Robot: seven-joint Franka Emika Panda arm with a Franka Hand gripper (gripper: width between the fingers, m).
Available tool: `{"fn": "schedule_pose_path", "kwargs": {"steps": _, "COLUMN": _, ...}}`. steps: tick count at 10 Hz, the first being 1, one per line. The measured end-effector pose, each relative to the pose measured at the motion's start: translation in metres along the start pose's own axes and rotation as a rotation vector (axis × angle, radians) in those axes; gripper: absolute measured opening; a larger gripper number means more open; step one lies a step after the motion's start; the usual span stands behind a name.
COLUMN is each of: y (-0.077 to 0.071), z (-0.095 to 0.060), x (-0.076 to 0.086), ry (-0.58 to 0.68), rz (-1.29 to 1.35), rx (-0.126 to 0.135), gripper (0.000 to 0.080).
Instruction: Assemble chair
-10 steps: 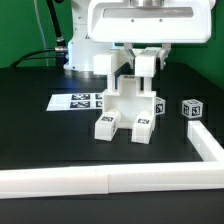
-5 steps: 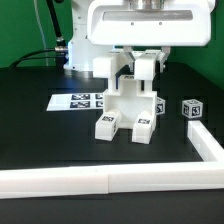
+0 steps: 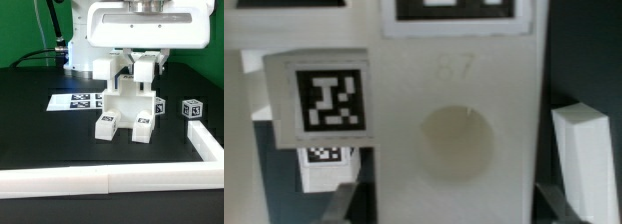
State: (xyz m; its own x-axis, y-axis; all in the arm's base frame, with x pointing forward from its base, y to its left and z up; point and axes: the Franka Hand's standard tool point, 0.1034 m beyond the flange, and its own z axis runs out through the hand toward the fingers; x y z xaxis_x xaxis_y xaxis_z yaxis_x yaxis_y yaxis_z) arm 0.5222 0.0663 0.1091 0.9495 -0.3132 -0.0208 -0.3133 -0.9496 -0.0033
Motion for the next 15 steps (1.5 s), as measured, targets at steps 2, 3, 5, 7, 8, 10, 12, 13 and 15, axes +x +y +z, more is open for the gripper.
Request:
{"fn": "schedule_pose_path", "kwargs": {"steps": 2, "y": 0.002, "z": 0.009, "x": -0.002, "ry": -0.01, "rz": 0.0, "rx": -0.01, "gripper": 0.0289}}
{"fn": "schedule_pose_path", "kwargs": {"steps": 3, "y": 0.003, "z": 0.013, "x": -0.002, "ry": -0.015, "rz": 0.0, "rx": -0.015, "gripper": 0.0289}}
{"fn": "schedule_pose_path", "kwargs": {"steps": 5, "y": 0.003, "z": 0.02, "x": 0.0, "ry": -0.014, "rz": -0.002, "rx": -0.022, "gripper": 0.0289}}
{"fn": "schedule_pose_path", "kwargs": {"steps": 7, "y": 0.004, "z": 0.027, "x": 0.0, "ry": -0.017, "rz": -0.007, "rx": -0.028, "gripper": 0.0289}}
{"fn": "schedule_pose_path", "kwargs": {"steps": 8, "y": 0.006, "z": 0.032, "x": 0.0, "ry": -0.019, "rz": -0.012, "rx": -0.032, "gripper": 0.0289}}
{"fn": "schedule_pose_path", "kwargs": {"steps": 10, "y": 0.006, "z": 0.035, "x": 0.001, "ry": -0.015, "rz": -0.015, "rx": -0.034, "gripper": 0.0289}}
{"fn": "schedule_pose_path", "kwargs": {"steps": 12, "y": 0.007, "z": 0.035, "x": 0.001, "ry": -0.014, "rz": -0.019, "rx": -0.034, "gripper": 0.0289}}
{"fn": "schedule_pose_path", "kwargs": {"steps": 13, "y": 0.007, "z": 0.035, "x": 0.001, "ry": -0.014, "rz": -0.019, "rx": -0.034, "gripper": 0.0289}}
{"fn": "schedule_pose_path", "kwargs": {"steps": 15, "y": 0.007, "z": 0.035, "x": 0.001, "ry": -0.013, "rz": -0.019, "rx": -0.033, "gripper": 0.0289}}
